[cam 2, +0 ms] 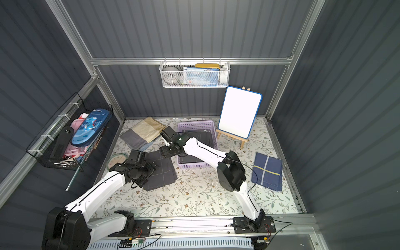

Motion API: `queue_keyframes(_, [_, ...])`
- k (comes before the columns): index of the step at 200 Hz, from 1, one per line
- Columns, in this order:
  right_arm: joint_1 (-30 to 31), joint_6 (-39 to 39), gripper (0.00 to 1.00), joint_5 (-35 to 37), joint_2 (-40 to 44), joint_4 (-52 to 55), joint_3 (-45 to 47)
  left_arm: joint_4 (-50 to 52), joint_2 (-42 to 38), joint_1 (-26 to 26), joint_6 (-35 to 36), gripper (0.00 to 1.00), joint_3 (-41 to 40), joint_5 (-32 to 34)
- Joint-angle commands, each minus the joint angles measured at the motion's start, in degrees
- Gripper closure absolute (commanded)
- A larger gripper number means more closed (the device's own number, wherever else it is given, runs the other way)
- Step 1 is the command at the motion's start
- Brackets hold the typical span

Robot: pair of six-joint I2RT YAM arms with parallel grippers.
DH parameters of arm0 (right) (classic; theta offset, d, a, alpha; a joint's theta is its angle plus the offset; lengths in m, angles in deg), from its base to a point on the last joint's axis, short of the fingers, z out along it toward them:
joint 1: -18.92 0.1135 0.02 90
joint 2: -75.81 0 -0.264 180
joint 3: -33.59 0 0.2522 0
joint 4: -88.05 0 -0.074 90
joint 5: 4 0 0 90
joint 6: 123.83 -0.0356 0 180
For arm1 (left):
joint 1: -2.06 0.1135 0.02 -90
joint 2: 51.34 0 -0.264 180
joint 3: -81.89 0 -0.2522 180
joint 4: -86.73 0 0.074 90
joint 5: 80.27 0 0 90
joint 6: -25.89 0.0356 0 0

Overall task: Put the folded pillowcase in the basket
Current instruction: Pick up the pillowcase from the center of the board.

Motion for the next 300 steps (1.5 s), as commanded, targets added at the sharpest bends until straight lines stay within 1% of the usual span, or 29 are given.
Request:
queue_keyframes(1, [-0.12,3.2,0.31,-0.45,-5.03,4.87,-6.53,1.6,0.15,0.35,0.6,0.01,0.54,-1.62])
queue_keyframes(34, [-1.08,2.92,0.31,-0.74,-13.83,6.34,-15.45,1.76,3.78,0.68,-0.21,0.01,0.89,0.23])
queue_keyframes(54, [-1.39,3.71,0.3,-0.87,-17.56,6.79,-19.4,2.14,3.84,1.63,-1.35,0.01,-0.8,2.12])
queue_keyframes(65, [-1.57,4.09,0.3,-0.13,-19.4,7.37,-21.54,1.53,3.5,2.29,-2.06,0.0,-1.56,2.05])
queue_keyframes(81, [-2.19,4.21,0.29,-0.04,-20.97,6.79,-22.09,1.64,3.79,2.37,-3.44,0.01,-1.58,2.44])
queue_keyframes(98, [-2.79,4.33,0.29,0.07,-22.39,5.91,-22.05,3.8,5.07,2.33,-3.93,0.01,0.5,1.72])
queue_keyframes(115, [-3.41,4.47,0.29,0.37,-23.9,5.73,-22.35,6.47,5.52,2.37,-4.27,0.01,2.99,3.91])
queue_keyframes(141, [-3.98,3.9,0.29,-1.47,-25.64,4.7,-22.6,8.7,8.19,2.37,-4.62,0.01,5.43,4.4])
queue_keyframes(159, [-3.98,4.21,0.3,-2.43,-26.83,4.42,-23.44,9.69,10.28,2.37,-4.53,0.01,6.6,4.77])
queue_keyframes(179, [-4.15,4.54,0.34,-3.91,-28.53,4.64,-24.43,8.84,10.24,2.37,-4.72,0.0,6.07,4.3])
queue_keyframes(202, [-4.16,4.14,0.49,-5.42,-29.84,4.4,-25.06,7.27,9.15,2.38,-5.37,0.0,4.11,3.35])
queue_keyframes(231, [-4.16,4.17,0.78,-5.49,-29.9,4.95,-25.25,6.75,8.93,2.37,-5.37,0.01,2.79,2.8])
queue_keyframes(241, [-4.16,4.46,0.85,-5.29,-29.58,5.55,-25.26,7.1,9.36,2.37,-5.25,0.01,3.31,2.87])
queue_keyframes(256, [-4.2,5.07,1.0,-2.58,-28.73,6.78,-24.73,7.5,10.92,2.35,-4.65,0.0,4.75,4.0])
queue_keyframes(275, [-4.25,5.82,1.0,2.55,-26.04,8.92,-22.76,8.66,12.78,2.28,-3.92,0.01,6.28,5.04])
queue_keyframes(300, [-4.25,7.38,1.0,9.12,-19.16,6.57,-14.31,9.16,12.62,2.28,-4.01,0.0,7.13,5.74])
